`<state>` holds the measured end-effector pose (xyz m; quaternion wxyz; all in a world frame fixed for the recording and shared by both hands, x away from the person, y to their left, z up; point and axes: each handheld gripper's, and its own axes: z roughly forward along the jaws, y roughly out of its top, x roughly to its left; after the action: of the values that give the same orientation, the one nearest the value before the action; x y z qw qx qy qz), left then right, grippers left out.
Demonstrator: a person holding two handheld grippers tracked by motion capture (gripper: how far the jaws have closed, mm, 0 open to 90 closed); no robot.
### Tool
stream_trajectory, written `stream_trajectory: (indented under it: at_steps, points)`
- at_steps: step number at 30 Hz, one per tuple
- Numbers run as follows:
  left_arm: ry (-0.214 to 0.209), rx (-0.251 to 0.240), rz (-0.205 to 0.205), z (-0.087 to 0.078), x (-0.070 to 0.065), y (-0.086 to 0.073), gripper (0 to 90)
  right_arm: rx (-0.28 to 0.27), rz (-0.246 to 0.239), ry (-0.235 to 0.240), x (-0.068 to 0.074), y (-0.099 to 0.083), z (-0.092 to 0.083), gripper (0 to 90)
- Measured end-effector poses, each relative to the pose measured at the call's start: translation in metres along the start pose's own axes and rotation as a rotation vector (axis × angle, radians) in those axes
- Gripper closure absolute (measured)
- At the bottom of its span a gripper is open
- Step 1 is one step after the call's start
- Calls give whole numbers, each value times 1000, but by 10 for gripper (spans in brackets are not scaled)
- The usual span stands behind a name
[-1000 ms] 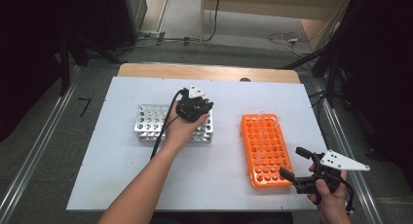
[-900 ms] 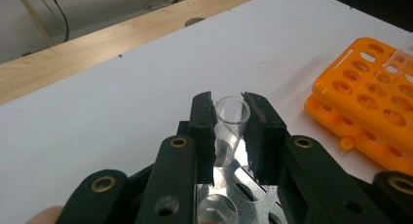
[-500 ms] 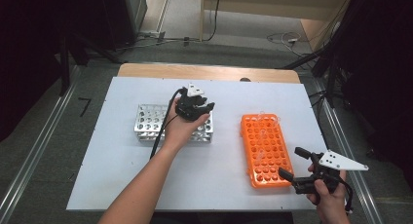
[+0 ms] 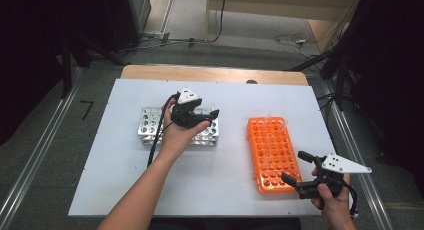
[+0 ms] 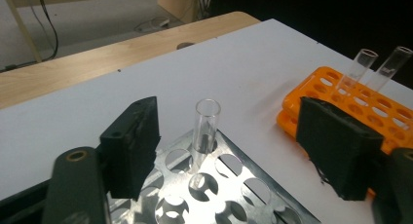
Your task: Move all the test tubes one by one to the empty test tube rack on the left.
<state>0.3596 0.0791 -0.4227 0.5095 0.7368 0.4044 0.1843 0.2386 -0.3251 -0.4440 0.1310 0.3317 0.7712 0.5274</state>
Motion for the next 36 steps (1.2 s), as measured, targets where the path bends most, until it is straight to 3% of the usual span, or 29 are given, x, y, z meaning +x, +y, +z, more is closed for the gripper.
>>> stream_trajectory:
  at_steps: [5, 11, 22, 27, 36]
  points:
    - [-28, -13, -14, -17, -5, -6, 93, 9, -1, 12, 3, 1, 5, 0]
    - [-57, -37, 5, -41, -16, -13, 5, 25, -2, 25, 5, 3, 13, 0]
    - [-91, -76, 23, -83, -39, -30, 0, 54, -8, 48, 13, 4, 30, 44]
    - [-105, -84, 29, -95, -50, -41, 0, 88, 23, 65, 13, 3, 37, 203]
    - [-128, -93, 23, -109, -63, -63, 0, 151, 35, 53, 14, -2, 50, 360]
